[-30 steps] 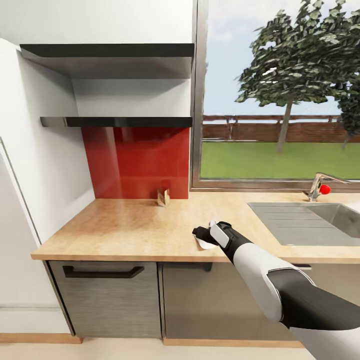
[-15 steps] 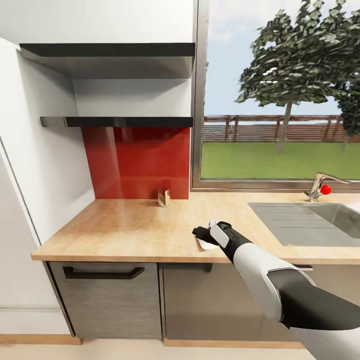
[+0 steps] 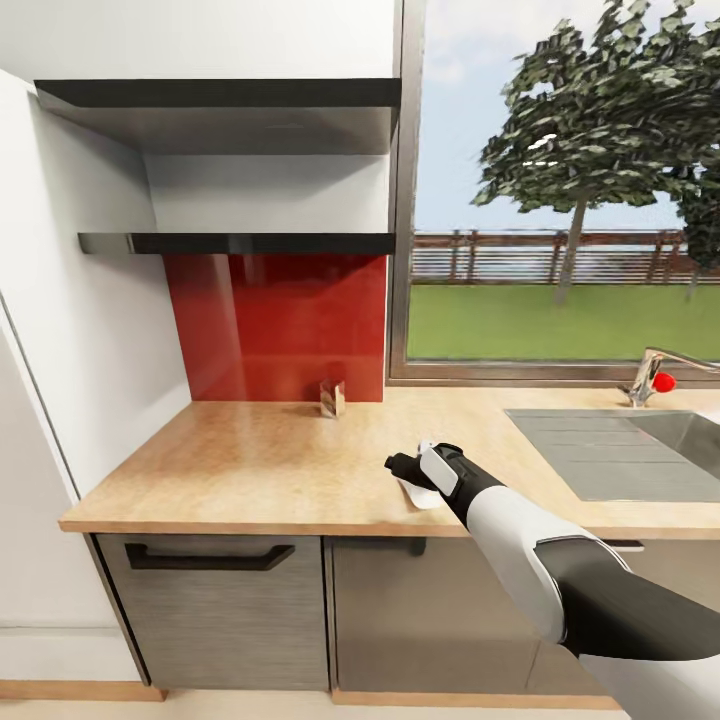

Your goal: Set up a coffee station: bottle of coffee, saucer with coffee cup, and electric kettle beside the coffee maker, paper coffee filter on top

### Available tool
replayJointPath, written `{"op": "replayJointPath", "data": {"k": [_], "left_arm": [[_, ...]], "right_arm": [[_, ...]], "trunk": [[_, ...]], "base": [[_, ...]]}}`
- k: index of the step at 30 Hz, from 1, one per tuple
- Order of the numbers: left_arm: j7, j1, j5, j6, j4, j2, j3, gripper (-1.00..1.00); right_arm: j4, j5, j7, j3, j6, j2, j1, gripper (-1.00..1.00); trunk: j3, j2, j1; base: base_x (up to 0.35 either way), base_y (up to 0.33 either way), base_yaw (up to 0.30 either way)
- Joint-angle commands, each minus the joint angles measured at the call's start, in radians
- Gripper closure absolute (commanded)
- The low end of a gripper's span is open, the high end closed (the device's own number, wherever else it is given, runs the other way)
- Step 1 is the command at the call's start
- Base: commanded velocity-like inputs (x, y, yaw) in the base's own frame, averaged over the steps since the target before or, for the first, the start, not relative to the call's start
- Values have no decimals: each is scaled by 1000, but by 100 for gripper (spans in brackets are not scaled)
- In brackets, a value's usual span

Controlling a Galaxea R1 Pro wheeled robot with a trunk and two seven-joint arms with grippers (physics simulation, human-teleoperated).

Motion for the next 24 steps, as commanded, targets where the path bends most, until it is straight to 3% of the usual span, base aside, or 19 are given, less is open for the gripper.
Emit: {"op": "replayJointPath", "data": {"k": [1,16,24], "left_arm": [[-2,0,10,-3,-1,0,-9,-100],[2,0,10,-4,0,-1,-11,-100],[2,0,10,-5,0,-1,-11,-100]], "right_arm": [[-2,-8,-7,4,4,0,0,-100],[-2,-9,-7,3,4,0,0,-100],[-2,-36,-2,-5,3,0,-1,-100]], "trunk": [[-1,-1,0],[-1,-1,0],[-1,-1,0]], "base": [[4,3,0],[0,0,0],[0,0,0]]}}
